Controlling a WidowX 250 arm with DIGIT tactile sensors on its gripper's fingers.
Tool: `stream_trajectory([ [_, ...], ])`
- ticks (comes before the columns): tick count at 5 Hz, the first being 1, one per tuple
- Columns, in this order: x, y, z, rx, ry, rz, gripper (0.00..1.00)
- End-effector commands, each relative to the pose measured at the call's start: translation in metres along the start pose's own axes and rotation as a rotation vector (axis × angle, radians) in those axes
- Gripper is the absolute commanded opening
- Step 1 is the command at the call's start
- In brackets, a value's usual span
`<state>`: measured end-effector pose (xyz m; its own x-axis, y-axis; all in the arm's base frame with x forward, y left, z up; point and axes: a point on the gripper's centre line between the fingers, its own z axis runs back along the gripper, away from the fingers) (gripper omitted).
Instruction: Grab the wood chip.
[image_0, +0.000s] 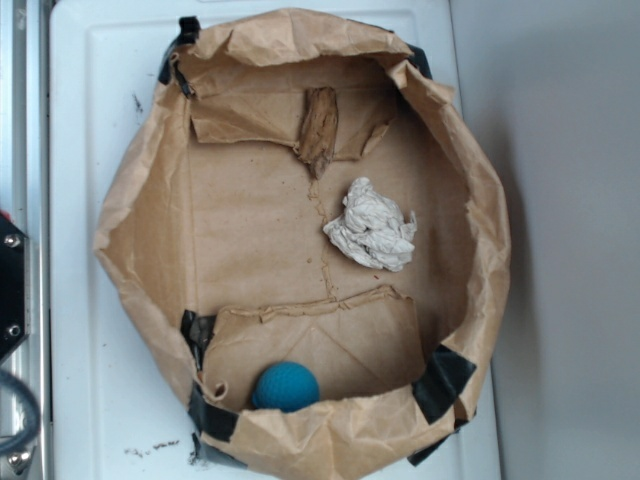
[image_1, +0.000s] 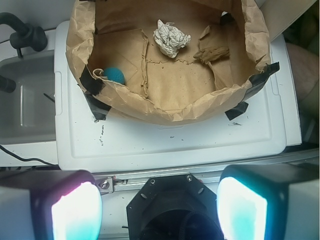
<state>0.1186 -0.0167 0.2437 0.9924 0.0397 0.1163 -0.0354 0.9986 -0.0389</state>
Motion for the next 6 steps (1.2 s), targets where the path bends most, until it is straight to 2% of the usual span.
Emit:
stream_trajectory([
  [1, 0.000, 0.000, 0.000, 0.000, 0.000, 0.000, 1.00],
  [2, 0.029, 0.014, -0.018, 0.020, -0.007, -0.026, 1.00],
  [3, 0.065, 0.034, -0.019, 0.005, 0.090, -0.097, 1.00],
  [4, 0.094, 0.061, -0.016, 0.009, -0.008, 0.124, 1.00],
  [6, 0.094, 0.061, -0.016, 0.009, -0.008, 0.124, 1.00],
])
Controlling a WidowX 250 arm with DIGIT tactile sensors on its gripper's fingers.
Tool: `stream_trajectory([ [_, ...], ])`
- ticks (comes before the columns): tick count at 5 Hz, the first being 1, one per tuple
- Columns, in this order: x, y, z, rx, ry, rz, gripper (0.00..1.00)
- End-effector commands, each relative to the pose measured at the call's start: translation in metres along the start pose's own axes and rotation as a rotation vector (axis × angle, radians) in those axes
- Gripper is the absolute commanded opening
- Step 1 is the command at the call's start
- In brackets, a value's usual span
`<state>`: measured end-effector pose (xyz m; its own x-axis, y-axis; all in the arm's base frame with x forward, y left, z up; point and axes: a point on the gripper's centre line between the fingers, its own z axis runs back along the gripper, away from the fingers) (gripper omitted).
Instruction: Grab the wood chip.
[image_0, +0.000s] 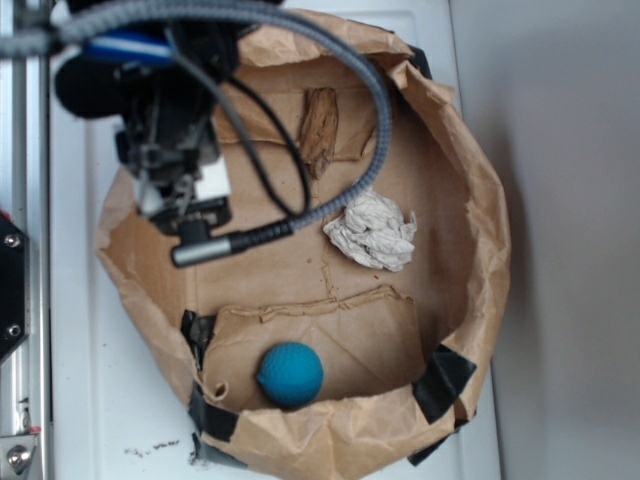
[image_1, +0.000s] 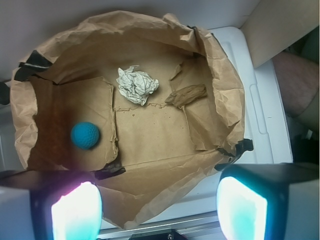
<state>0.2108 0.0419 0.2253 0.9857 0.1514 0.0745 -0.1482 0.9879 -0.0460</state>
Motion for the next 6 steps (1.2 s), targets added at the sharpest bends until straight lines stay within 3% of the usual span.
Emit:
stream_trajectory([
  [1, 0.003, 0.004, 0.011, 0.002, -0.046, 0.011, 1.00],
  [2, 0.003, 0.004, 0.011, 0.002, -0.046, 0.011, 1.00],
  [4, 0.041, -0.024, -0.005, -0.179, -0.341, 0.334, 1.00],
  [5, 0.055, -0.027, -0.036, -0.184, -0.418, 0.461, 1.00],
  [6, 0.062, -0.016, -0.071, -0.123, -0.369, 0.532, 1.00],
])
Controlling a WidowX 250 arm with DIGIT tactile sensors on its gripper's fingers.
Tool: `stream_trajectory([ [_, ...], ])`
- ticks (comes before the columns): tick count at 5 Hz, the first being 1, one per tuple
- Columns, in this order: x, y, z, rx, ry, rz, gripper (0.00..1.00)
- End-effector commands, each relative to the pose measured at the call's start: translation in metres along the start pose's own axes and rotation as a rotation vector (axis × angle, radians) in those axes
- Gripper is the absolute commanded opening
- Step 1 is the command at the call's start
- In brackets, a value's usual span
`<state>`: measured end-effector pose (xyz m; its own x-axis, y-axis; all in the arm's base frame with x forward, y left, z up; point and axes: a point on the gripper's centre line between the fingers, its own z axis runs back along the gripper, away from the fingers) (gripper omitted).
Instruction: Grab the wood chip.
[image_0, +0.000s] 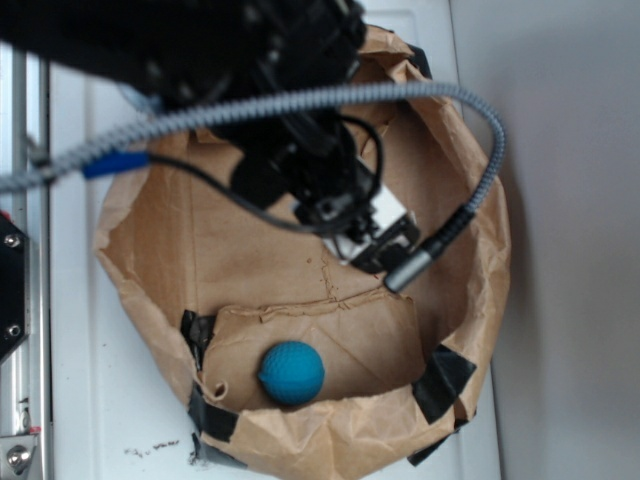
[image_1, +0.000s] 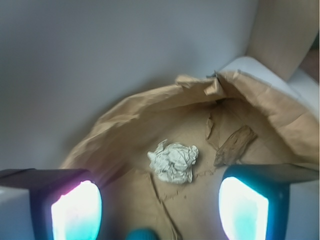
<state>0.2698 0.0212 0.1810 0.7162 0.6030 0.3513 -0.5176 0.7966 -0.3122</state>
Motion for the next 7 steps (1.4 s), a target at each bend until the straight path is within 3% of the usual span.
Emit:
stream_trajectory([
  [1, 0.010, 0.033, -0.043, 0.118, 0.068, 0.106, 1.00],
  [2, 0.010, 0.050, -0.052, 0.166, 0.145, 0.170, 1.00],
  [5, 0.010, 0.050, -0.052, 0.166, 0.145, 0.170, 1.00],
  [6, 0.009, 0.053, -0.071, 0.190, 0.106, 0.242, 1.00],
  [7, 0.002, 0.051, -0.097, 0.246, 0.125, 0.212, 1.00],
])
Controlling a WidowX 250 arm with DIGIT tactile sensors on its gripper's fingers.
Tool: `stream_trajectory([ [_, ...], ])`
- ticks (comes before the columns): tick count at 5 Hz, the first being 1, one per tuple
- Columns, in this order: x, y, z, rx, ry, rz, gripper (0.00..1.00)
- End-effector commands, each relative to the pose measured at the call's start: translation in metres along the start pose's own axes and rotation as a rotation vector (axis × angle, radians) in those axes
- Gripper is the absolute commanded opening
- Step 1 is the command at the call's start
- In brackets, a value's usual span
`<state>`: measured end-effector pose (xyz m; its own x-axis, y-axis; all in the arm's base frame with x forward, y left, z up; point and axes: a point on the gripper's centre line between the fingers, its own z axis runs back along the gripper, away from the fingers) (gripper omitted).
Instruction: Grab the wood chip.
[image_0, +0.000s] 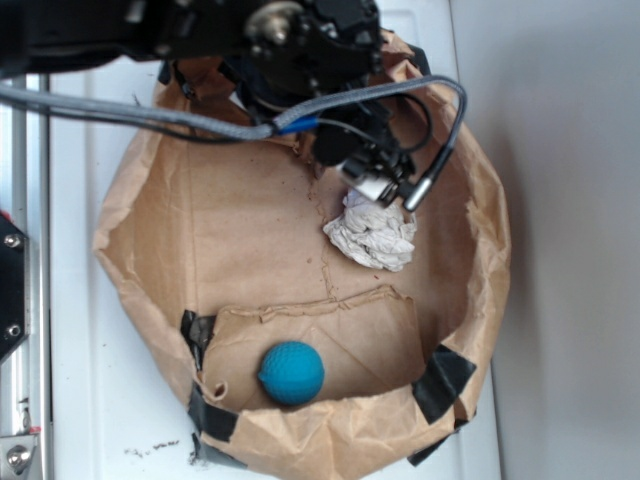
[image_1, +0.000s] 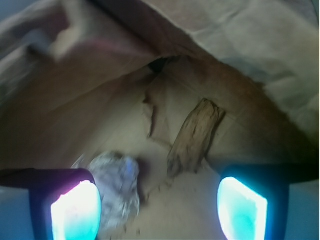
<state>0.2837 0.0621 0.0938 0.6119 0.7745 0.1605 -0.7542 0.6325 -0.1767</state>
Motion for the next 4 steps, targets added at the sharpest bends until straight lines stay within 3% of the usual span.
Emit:
stream_trajectory([
  [1, -0.004, -0.001, -0.031, 0.070, -0.015, -0.044, 1.00],
  [2, 0.001, 0.003, -0.049, 0.111, 0.019, -0.050, 1.00],
  [4, -0.002, -0.001, -0.069, 0.174, -0.030, -0.101, 1.00],
])
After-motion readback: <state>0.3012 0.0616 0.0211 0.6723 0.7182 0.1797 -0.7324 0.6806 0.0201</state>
